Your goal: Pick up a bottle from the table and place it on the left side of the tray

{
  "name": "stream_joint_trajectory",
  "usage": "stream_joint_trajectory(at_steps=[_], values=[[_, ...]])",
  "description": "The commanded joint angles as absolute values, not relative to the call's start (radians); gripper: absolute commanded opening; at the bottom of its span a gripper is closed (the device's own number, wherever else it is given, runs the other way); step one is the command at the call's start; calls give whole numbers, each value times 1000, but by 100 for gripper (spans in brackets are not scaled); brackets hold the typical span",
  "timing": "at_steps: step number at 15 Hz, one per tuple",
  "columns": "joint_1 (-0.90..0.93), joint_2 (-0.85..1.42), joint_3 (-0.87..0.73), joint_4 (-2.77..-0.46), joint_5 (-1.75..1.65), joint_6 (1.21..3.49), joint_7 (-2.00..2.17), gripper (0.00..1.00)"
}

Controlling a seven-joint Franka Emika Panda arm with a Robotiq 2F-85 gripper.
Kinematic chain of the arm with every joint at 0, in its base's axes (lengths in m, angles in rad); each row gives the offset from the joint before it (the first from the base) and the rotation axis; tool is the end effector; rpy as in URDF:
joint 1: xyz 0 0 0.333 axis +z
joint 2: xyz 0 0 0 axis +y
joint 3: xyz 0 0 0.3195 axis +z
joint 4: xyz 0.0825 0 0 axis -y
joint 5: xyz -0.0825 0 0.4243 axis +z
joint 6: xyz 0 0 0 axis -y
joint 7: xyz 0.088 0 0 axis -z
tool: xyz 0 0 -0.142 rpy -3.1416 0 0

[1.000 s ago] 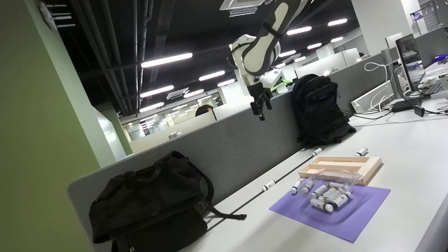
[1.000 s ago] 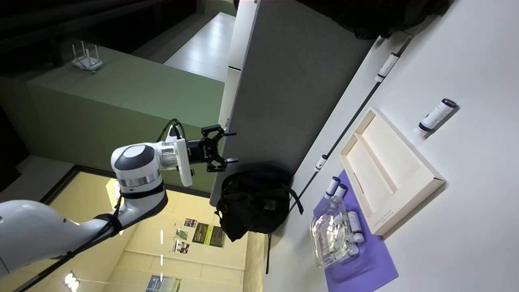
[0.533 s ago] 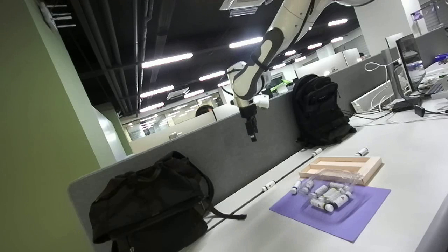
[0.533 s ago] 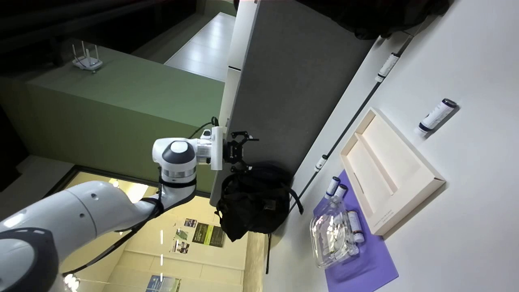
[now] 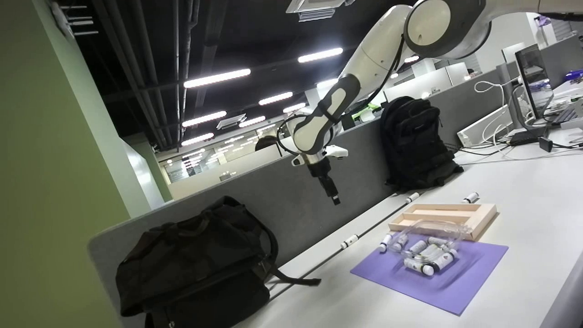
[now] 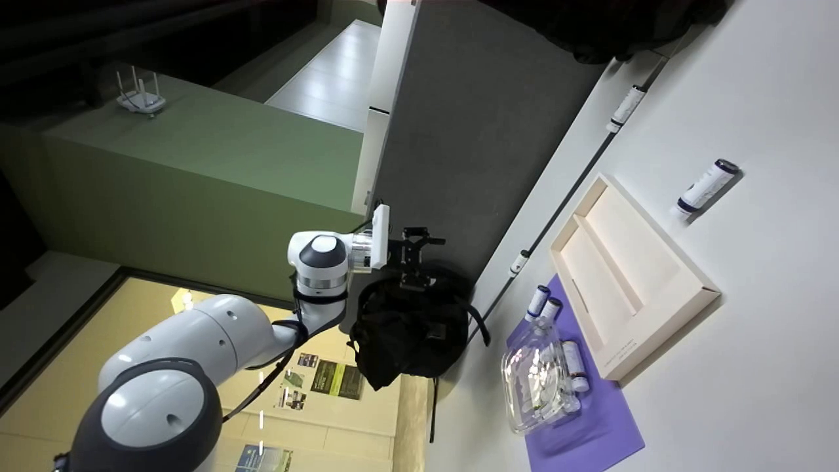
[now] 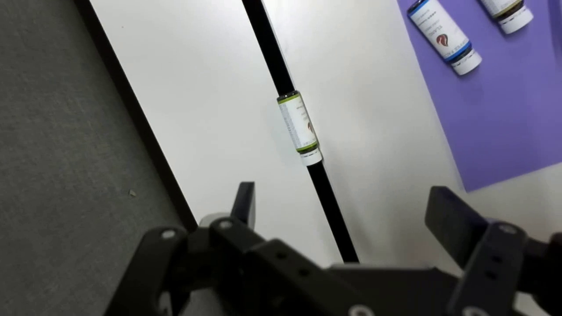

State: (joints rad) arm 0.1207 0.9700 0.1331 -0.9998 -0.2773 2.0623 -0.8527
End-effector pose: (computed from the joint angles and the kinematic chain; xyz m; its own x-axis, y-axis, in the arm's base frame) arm 0.8218 0.1517 0.2280 0.4003 0.9151 -0.0483 0.9066 -0.3877 0.1664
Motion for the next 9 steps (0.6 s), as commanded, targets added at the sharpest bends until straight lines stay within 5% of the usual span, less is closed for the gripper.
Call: stream_joint_trajectory(at_steps=[1,9], values=[[135,982,116,-978,-264,2054,-865,100],[102,1036,83,-923,-310,2054,-1033,100]])
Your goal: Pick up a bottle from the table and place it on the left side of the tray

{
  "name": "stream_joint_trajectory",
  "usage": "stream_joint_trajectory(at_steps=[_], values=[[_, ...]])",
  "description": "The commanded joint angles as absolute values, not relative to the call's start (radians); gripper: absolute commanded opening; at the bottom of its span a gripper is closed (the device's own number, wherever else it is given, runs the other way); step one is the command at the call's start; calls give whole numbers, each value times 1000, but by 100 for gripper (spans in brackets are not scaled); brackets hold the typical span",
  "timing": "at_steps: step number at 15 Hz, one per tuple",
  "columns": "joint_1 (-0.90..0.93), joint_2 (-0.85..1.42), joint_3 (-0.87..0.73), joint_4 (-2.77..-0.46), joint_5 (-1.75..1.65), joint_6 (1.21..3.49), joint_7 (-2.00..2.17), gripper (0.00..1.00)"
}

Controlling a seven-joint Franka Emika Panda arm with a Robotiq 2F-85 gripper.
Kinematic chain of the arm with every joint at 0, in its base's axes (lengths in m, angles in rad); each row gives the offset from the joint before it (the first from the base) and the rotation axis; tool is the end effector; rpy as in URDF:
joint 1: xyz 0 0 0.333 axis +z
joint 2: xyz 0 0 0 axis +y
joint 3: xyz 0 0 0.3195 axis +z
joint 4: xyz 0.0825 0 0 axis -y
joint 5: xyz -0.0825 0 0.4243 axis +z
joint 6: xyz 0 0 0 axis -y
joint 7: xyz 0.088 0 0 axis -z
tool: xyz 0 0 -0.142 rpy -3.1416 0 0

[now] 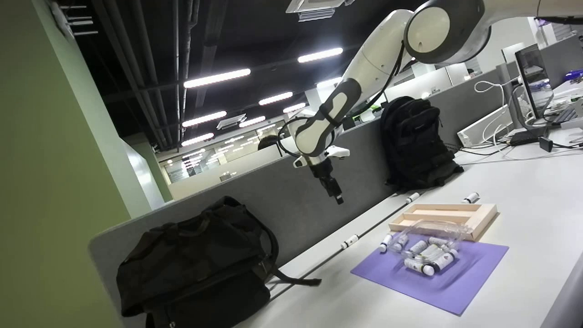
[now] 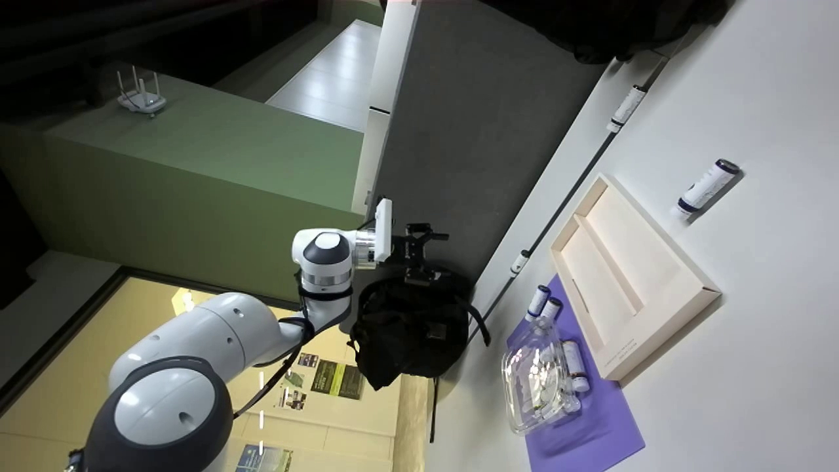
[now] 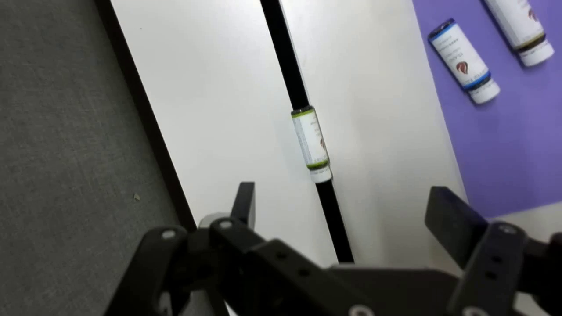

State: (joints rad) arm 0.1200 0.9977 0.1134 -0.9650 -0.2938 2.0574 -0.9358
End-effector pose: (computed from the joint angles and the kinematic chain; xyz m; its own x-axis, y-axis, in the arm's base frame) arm 0.8283 0.1380 0.2220 0.3333 0.9388 -0.0872 0.9324 -0.3145 0.1779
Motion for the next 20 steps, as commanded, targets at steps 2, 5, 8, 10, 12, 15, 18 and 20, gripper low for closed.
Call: stream_joint_trajectory(at_steps=[2,5,8,10,12,15,18,20], values=[[78,1065,76,-897,-298,2045,-1119,100],[58,1116,79,-818,-244,1933,-1182,100],[48,1087,80,-892,-256,1979,-1175,100],[53,1094,81,-876,-254,1966,-1176,100],[57,1139,63,-862,-293,2057,-1209,100],[60,1205,55,-834,-297,2144,-1263,100],[45,1269,86,-801,-256,2166,-1346,100],[55,1299,85,-784,-244,2171,-1385,100]])
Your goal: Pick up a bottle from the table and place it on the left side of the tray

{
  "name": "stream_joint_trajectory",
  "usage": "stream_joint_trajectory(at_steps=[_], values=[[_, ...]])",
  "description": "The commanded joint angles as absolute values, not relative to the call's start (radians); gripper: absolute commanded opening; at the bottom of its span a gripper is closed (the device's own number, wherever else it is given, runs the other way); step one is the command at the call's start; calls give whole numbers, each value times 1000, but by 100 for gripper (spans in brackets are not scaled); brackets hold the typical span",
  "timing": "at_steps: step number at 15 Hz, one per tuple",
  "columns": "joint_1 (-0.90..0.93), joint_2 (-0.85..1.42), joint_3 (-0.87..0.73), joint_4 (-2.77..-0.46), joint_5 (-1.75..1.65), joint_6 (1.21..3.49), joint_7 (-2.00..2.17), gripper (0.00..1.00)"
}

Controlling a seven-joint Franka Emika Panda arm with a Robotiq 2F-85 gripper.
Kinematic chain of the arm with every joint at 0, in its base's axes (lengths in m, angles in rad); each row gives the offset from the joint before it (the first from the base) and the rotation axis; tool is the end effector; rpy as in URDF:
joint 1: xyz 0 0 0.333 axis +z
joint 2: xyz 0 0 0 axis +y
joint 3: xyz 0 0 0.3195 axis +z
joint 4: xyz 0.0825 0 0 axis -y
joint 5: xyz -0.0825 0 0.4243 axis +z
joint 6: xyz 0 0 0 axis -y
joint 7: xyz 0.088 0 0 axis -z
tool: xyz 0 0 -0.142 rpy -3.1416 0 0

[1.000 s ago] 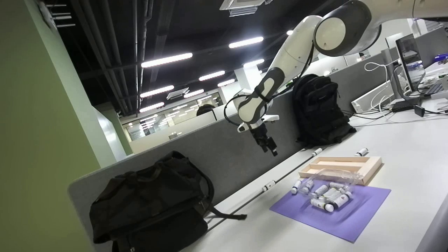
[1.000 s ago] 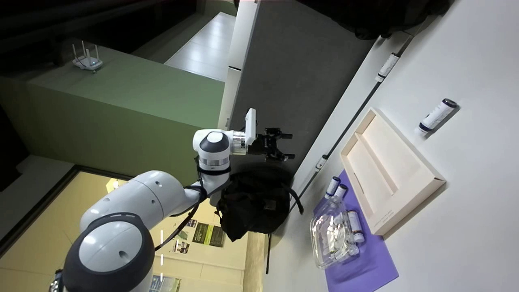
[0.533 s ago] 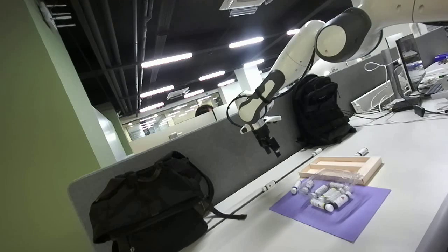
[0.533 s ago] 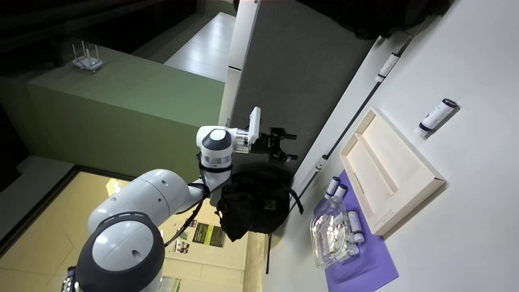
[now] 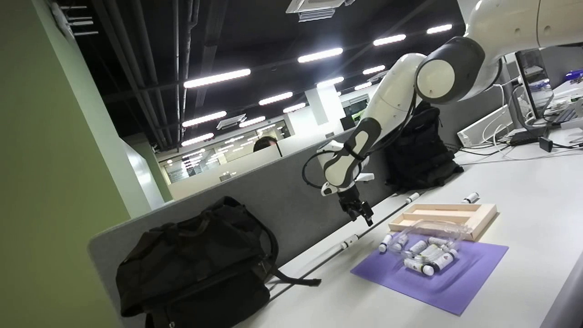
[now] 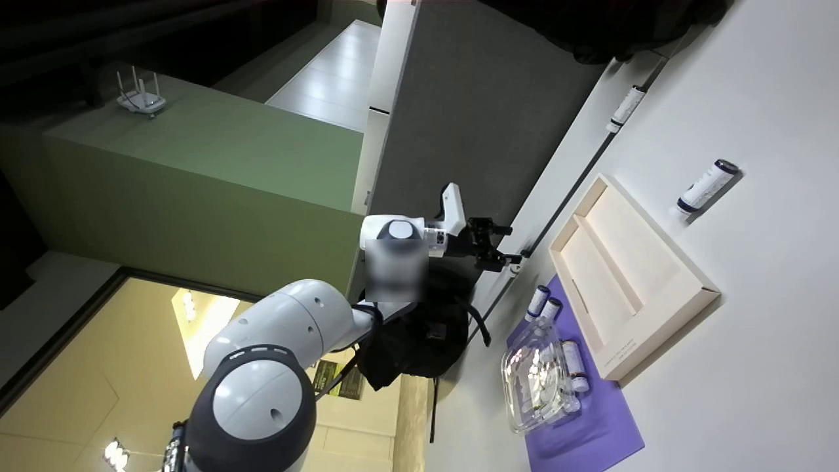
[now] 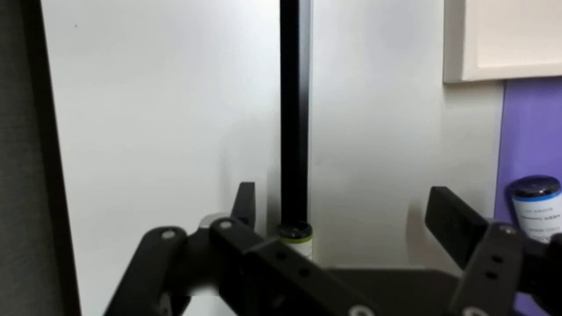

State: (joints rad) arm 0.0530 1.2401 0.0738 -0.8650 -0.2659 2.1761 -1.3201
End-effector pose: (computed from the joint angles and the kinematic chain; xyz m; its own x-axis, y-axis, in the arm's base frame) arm 0.8329 0.0644 0.0804 0.0394 0.9897 -0.1374 0.9944 -0.0255 0.1021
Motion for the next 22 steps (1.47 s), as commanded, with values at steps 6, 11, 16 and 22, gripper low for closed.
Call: stream_joint_trajectory(at_steps=[6,11,16,22], values=[[83,1368,71,-723,-231,2217,-1410,100],[83,1421,97,-668,-178,2197,-1411,100],[82,1450,93,-608,-142,2181,-1405,55],[79,1437,84,-615,-151,2178,-1396,19]])
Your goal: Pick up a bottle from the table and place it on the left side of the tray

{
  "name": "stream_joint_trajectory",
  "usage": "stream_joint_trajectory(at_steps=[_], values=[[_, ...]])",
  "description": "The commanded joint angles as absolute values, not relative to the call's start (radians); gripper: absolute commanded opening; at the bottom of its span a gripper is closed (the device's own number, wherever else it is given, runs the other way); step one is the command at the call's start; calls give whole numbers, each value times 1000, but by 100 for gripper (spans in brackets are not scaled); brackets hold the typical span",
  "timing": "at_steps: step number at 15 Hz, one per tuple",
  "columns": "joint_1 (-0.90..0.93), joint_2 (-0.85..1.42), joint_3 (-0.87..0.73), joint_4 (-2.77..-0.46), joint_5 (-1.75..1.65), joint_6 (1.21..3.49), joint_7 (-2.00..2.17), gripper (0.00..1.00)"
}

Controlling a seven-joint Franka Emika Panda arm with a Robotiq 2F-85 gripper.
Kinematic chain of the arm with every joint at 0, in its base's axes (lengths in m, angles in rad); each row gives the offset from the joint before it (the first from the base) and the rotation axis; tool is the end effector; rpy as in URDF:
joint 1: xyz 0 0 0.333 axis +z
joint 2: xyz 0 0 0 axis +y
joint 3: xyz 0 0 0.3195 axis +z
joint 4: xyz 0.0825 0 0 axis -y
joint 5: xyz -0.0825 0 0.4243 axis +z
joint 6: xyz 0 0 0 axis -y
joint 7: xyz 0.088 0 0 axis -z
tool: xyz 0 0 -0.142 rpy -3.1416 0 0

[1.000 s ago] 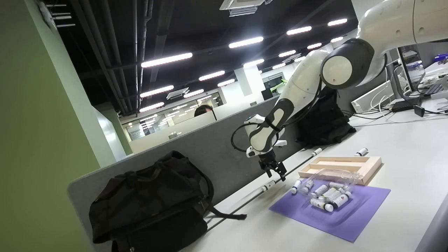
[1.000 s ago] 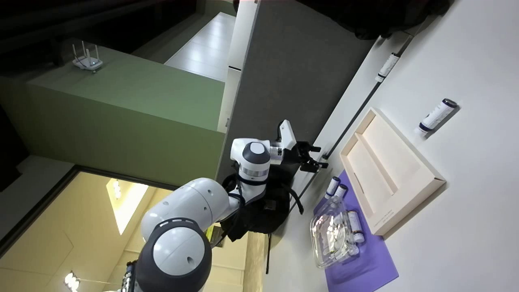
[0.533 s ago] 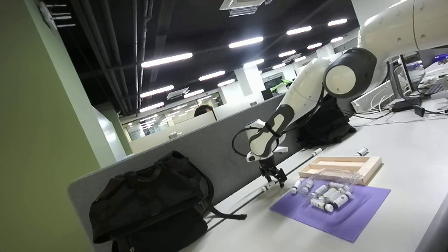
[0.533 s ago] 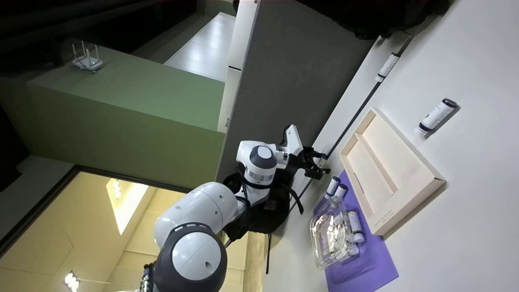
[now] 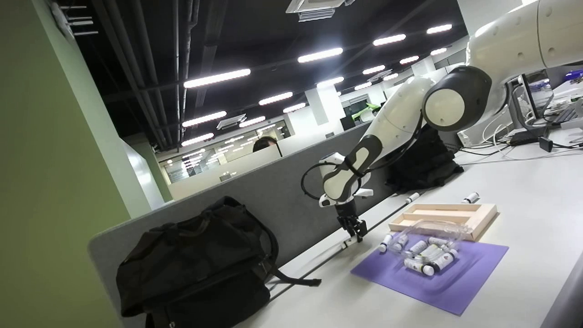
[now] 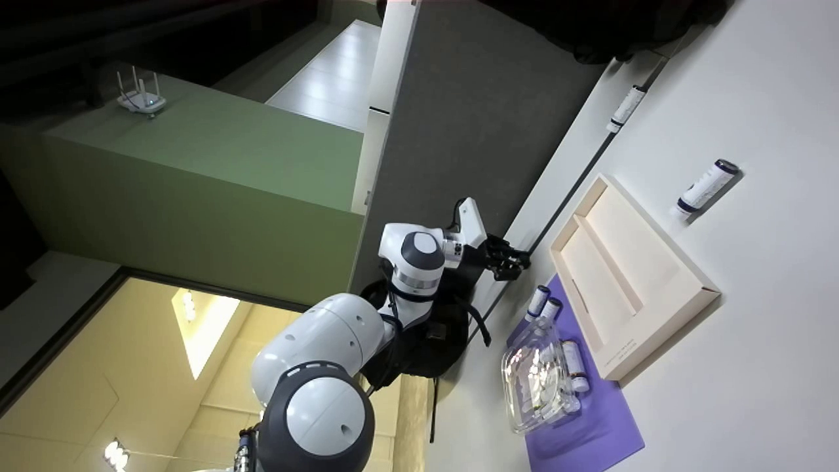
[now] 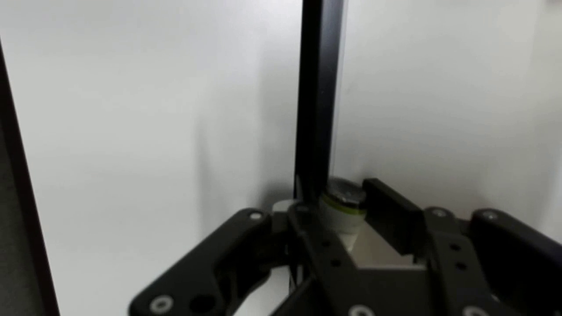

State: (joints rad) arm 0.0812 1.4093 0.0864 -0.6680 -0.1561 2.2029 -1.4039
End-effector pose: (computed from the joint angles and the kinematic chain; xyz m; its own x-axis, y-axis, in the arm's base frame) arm 0.8400 0.0954 0.0408 -0.0050 0.9996 -0.0296 0.9910 0.0089 0.1337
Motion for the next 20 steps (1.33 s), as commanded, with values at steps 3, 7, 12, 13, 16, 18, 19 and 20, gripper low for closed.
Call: stream_joint_trajectory(at_steps=[3,7,12,13,16,18,19,20], values=[[80,1415,65,-626,-157,2138,-1356,13],[91,1287,16,-672,-163,1887,-1246,13],[57,1110,19,-747,-145,1704,-1208,13],[40,1098,23,-768,-140,1708,-1217,13],[-6,1041,34,-909,-120,1782,-1242,13],[-35,1018,36,-1017,-119,1881,-1273,13],[-48,1012,36,-1066,-122,1927,-1282,13],[-62,1005,37,-1114,-121,1966,-1288,13]])
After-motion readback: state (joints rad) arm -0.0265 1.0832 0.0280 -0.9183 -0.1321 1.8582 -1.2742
